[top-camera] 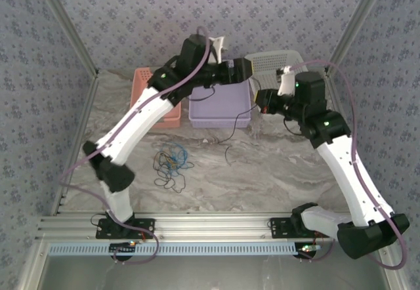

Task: Untangle the cables

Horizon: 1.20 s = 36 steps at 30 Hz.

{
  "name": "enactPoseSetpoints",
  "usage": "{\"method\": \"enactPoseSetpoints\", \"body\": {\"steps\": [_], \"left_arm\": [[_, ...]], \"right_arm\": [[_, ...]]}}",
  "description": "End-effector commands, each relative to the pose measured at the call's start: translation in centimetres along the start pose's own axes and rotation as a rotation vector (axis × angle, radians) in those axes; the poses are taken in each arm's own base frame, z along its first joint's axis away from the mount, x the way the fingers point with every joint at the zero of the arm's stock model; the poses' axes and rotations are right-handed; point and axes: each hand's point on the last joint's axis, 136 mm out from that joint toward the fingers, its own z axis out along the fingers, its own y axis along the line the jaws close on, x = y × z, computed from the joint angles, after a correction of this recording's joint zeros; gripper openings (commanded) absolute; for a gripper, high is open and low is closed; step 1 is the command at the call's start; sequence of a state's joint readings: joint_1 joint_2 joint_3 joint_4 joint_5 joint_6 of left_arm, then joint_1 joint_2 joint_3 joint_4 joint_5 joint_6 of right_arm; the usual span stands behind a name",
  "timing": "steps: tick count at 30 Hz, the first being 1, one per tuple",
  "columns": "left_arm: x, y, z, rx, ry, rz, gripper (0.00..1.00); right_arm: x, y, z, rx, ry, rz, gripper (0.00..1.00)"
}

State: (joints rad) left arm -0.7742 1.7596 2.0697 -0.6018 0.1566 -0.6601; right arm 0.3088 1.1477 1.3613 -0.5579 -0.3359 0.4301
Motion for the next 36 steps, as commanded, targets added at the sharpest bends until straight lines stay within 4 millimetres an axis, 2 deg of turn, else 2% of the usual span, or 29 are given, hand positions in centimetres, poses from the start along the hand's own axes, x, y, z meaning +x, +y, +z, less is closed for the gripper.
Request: {"method": "enactPoseSetpoints", "body": {"steps": [1,4,6,11,16,20,27,32,36], "left_arm": [[-2.3,1.3,-5.9,-0.1,-0.194,0.032,0.99],[-0.5,4.4,-8.7,-0.191,-0.219,0.017,0.99],[1.5,6.2,-9.5,-0.22,-0.205,0.002,0.99],[8.7,10.5,-9.2,-0.256,-0.086,-0.017,0.99],[13.5,14.0,-10.1,-0.312,-0.013,-0.025,0.99],[15.7,15.4,-10.9,-0.325,0.022,-0.021,0.99],[17.6,16.6,-11.6,-0.346,0.07,-0.008,0.99],[18.2,17.6,-11.5,-0.37,0.084,-0.022,0.99],[18.4,18.7,-10.6,-0.374,0.099,-0.044,0.99]], "right_arm": [[-1.5,-1.1,-1.2,0.059,0.009,0.062,0.0],[-4.6,-3.3,-2.3,0.137,-0.054,0.083,0.0],[-6.8,-4.6,-2.9,0.185,-0.104,0.096,0.0],[-12.5,-8.1,-3.8,0.281,-0.21,0.112,0.0],[-16.1,-12.2,-3.4,0.358,-0.272,0.14,0.0],[-17.8,-15.9,-2.3,0.431,-0.283,0.147,0.0],[-17.3,-22.3,2.0,0.553,-0.197,0.148,0.0],[-14.2,-25.9,5.7,0.607,-0.057,0.201,0.0],[-12.8,-28.1,8.4,0.609,-0.014,0.232,0.0]]}}
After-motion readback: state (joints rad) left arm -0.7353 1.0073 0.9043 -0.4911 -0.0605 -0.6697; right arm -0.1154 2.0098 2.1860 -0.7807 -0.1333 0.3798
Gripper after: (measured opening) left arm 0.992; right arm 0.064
